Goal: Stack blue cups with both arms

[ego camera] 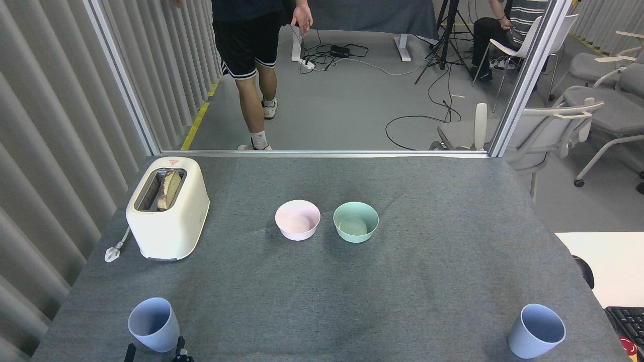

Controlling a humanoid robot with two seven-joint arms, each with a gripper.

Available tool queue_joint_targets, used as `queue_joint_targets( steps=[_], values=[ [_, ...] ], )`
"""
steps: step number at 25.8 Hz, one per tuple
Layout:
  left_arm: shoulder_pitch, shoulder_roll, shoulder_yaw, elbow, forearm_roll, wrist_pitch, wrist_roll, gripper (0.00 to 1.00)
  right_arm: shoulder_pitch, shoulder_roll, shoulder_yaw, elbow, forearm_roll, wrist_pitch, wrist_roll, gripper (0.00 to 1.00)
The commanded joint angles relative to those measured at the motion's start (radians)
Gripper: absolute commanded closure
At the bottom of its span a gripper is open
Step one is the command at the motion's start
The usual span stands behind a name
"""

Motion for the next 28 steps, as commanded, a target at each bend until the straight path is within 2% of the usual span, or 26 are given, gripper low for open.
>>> queue_joint_targets(
  steps=[1, 6, 14, 15, 16, 17, 18, 21, 25, 28],
  values=[
    [-0.026, 0.0, 0.0, 0.023, 0.001, 0.0, 0.001, 0.0, 0.0, 0.0, 0.0, 0.001, 0.0, 0.0, -0.001, 0.0],
    [-0.052, -0.005, 0.0, 0.032, 0.002, -0.009, 0.001, 0.0, 0.0, 0.0, 0.002, 0.003, 0.002, 0.0, -0.001, 0.0],
    [-0.138, -0.005, 0.0, 0.134, 0.002, -0.006, -0.001, 0.0, 0.003, 0.003, 0.003, 0.003, 0.002, 0.0, -0.001, 0.0],
    [-0.136, -0.003, 0.0, 0.128, 0.001, -0.011, 0.001, 0.08, 0.005, 0.003, 0.003, 0.003, 0.002, 0.0, -0.001, 0.0],
    [-0.132, 0.0, 0.0, 0.124, -0.001, -0.012, 0.001, 0.23, 0.005, 0.003, 0.003, 0.003, 0.002, 0.0, -0.001, 0.0],
    [-0.132, 0.0, -0.003, 0.123, -0.001, -0.014, 0.001, 0.32, 0.005, 0.003, 0.003, 0.003, 0.002, 0.0, -0.001, 0.0],
    [-0.132, 0.0, -0.003, 0.123, -0.002, -0.014, 0.001, 0.37, 0.005, 0.003, 0.003, 0.003, 0.002, 0.0, -0.001, 0.0],
    [-0.127, -0.002, -0.026, 0.083, -0.004, -0.031, 0.002, 0.39, 0.005, 0.003, 0.003, 0.003, 0.005, 0.0, -0.001, 0.0],
    [-0.135, -0.012, -0.197, -0.003, -0.019, -0.037, 0.004, 0.39, 0.005, 0.003, 0.012, 0.003, 0.037, 0.0, -0.001, 0.0],
    [-0.175, -0.084, -0.313, 0.006, -0.05, -0.037, 0.004, 0.39, 0.003, 0.003, 0.025, 0.003, 0.039, 0.01, -0.001, 0.0]
  ],
)
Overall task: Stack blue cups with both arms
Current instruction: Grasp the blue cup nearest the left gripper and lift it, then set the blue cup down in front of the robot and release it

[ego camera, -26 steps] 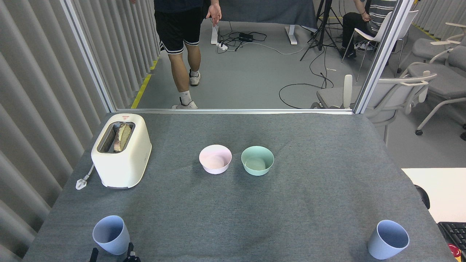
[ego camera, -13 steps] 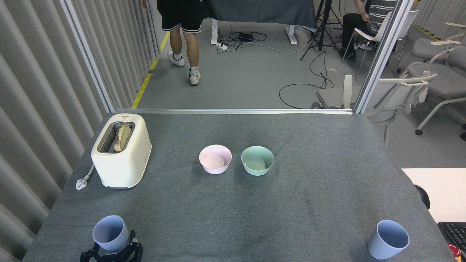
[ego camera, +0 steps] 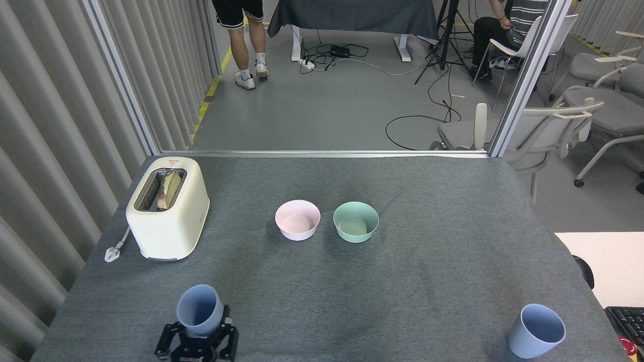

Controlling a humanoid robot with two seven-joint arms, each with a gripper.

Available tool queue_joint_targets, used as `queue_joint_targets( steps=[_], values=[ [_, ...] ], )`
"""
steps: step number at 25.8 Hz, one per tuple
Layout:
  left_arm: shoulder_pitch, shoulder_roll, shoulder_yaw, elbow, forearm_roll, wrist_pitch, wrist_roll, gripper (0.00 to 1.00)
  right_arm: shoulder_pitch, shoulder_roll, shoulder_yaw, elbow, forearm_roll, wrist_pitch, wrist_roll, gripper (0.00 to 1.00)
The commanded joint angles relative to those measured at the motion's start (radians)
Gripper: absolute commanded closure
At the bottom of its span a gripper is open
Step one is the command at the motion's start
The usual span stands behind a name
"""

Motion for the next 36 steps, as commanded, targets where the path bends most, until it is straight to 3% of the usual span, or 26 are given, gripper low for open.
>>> queue_joint_targets(
  steps=[1, 5, 8, 11, 19, 22, 26, 30, 36],
  values=[
    [-0.044, -0.08, -0.144, 0.008, -0.054, 0.001, 0.0, 0.39, 0.0, 0.0, 0.011, 0.0, 0.006, 0.016, 0.0, 0.0],
    [-0.122, -0.155, -0.243, 0.131, -0.203, 0.003, 0.002, 0.39, 0.0, 0.0, 0.011, 0.0, 0.006, 0.024, 0.0, 0.0],
    [-0.184, -0.218, -0.259, 0.232, -0.208, -0.002, 0.003, 0.38, 0.0, 0.0, 0.011, 0.0, 0.006, 0.027, 0.0, 0.0],
    [-0.237, -0.236, -0.282, 0.312, -0.208, 0.003, 0.008, 0.38, 0.0, 0.0, 0.011, 0.0, 0.006, 0.027, -0.001, 0.0],
    [-0.234, -0.225, -0.276, 0.332, -0.197, -0.002, 0.006, 0.27, 0.0, 0.0, 0.045, 0.0, 0.006, 0.046, -0.003, 0.0],
    [-0.231, -0.227, -0.273, 0.321, -0.189, -0.002, 0.006, 0.07, 0.0, 0.0, 0.062, 0.0, 0.006, 0.059, -0.003, 0.0],
    [-0.228, -0.225, -0.273, 0.318, -0.159, -0.002, 0.006, 0.0, 0.0, 0.0, 0.065, 0.0, 0.006, 0.062, -0.003, 0.0],
    [-0.184, -0.21, -0.273, 0.264, -0.154, -0.014, 0.002, 0.0, 0.0, 0.0, 0.063, 0.0, 0.006, 0.062, -0.003, 0.0],
    [-0.09, -0.132, -0.271, 0.151, -0.156, -0.014, 0.002, 0.0, -0.001, 0.0, 0.065, 0.0, 0.006, 0.062, -0.003, 0.0]
  ],
)
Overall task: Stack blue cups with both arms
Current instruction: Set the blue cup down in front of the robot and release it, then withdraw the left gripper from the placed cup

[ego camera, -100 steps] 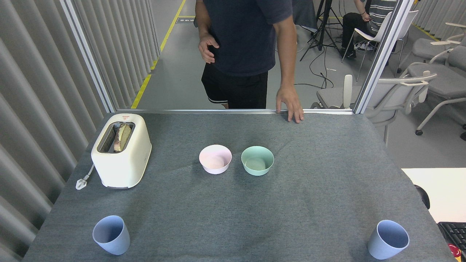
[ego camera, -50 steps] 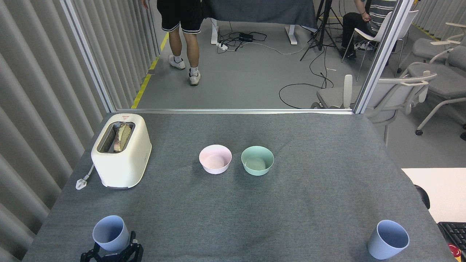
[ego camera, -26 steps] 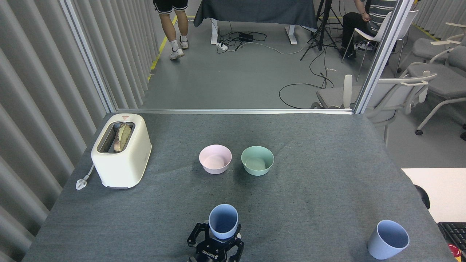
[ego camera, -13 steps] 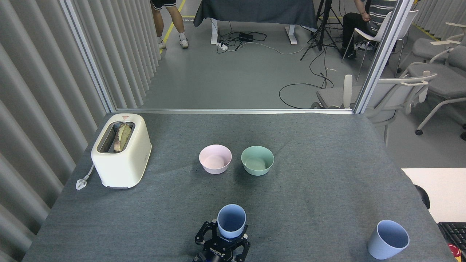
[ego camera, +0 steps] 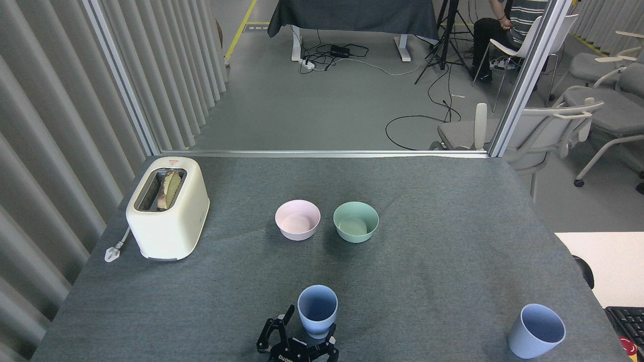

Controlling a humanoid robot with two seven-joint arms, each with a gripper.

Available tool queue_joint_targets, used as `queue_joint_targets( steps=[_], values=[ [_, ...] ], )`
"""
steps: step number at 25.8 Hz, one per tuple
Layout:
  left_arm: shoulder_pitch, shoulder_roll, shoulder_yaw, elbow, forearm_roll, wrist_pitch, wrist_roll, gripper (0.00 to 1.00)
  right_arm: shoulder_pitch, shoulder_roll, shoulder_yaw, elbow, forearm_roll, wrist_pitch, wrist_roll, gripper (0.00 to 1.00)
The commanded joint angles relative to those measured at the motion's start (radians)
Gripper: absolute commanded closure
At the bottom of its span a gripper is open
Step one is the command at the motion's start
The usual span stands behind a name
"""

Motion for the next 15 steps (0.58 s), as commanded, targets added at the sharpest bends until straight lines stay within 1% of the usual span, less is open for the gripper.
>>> queue_joint_targets(
  steps=[1, 3, 5, 7, 11, 13, 15],
  values=[
    [0.06, 0.046, 0.001, -0.051, -0.001, 0.001, 0.0, 0.0, -0.001, 0.0, 0.003, 0.0, 0.0, 0.0, 0.0, 0.0],
    [0.094, 0.076, 0.004, -0.071, -0.001, 0.015, 0.0, 0.0, -0.001, 0.0, 0.011, 0.0, 0.0, 0.001, 0.0, 0.0],
    [0.147, 0.107, 0.031, -0.119, 0.001, 0.015, 0.0, 0.0, -0.001, 0.0, 0.014, 0.0, 0.0, 0.003, 0.0, 0.0],
    [0.222, 0.135, 0.07, -0.198, 0.001, 0.009, 0.0, 0.0, -0.001, 0.0, 0.016, 0.0, 0.0, 0.004, 0.0, 0.0],
    [0.39, 0.193, 0.149, -0.405, 0.002, 0.004, -0.003, 0.0, 0.0, -0.002, 0.009, 0.008, -0.002, 0.003, -0.001, 0.0],
    [0.468, 0.205, 0.182, -0.487, 0.002, 0.001, -0.003, 0.0, 0.008, -0.002, 0.003, 0.009, -0.006, 0.001, -0.004, 0.0],
    [0.517, 0.207, 0.215, -0.531, 0.002, 0.0, -0.003, 0.0, 0.037, -0.005, -0.012, 0.008, -0.008, 0.001, -0.01, 0.0]
  ],
)
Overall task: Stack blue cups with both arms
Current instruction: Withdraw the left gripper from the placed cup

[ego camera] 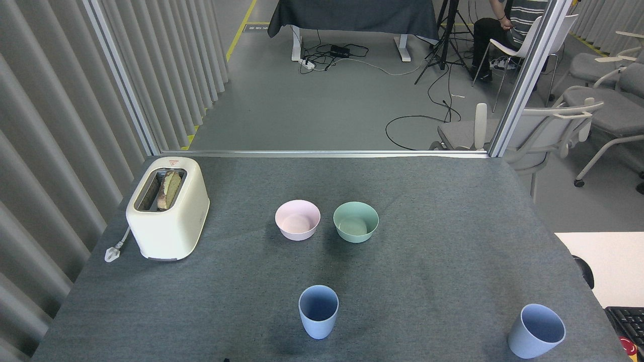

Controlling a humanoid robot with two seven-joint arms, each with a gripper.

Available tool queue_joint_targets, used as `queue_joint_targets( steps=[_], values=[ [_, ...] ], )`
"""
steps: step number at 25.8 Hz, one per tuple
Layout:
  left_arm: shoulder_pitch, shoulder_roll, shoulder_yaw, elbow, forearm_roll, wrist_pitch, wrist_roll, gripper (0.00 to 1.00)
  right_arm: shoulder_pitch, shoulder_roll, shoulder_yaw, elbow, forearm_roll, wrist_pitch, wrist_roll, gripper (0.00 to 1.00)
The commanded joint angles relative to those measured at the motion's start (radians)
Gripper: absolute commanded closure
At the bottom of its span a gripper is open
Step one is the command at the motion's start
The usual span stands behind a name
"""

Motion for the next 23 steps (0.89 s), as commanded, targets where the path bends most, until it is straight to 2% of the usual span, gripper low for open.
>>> queue_joint_targets(
  steps=[1, 4, 7, 11, 15, 19, 23],
  values=[
    [0.103, 0.016, 0.06, -0.099, 0.0, -0.002, -0.001, 0.0, 0.041, -0.005, -0.032, 0.001, -0.004, -0.003, -0.019, 0.0],
    [0.116, 0.017, 0.112, -0.099, 0.0, -0.004, -0.001, 0.0, 0.051, -0.009, -0.136, 0.007, -0.005, -0.009, -0.02, 0.0],
    [0.12, 0.017, 0.158, -0.09, 0.017, -0.014, -0.001, 0.0, 0.024, -0.02, -0.21, 0.077, -0.004, -0.012, -0.012, 0.0],
    [0.114, 0.017, 0.164, -0.086, 0.023, -0.034, 0.0, 0.0, -0.073, -0.063, -0.216, 0.137, -0.005, -0.012, 0.027, 0.0],
    [0.119, 0.014, 0.164, -0.088, 0.023, -0.031, -0.001, 0.0, -0.19, -0.061, -0.219, 0.217, -0.008, -0.001, 0.044, 0.0],
    [0.122, 0.012, 0.169, -0.088, 0.025, -0.031, 0.0, 0.0, -0.245, -0.065, -0.222, 0.255, -0.024, 0.019, 0.046, 0.0],
    [0.12, 0.014, 0.172, -0.088, 0.036, -0.031, 0.0, 0.0, -0.271, -0.072, -0.224, 0.297, -0.079, 0.04, 0.046, 0.0]
  ],
)
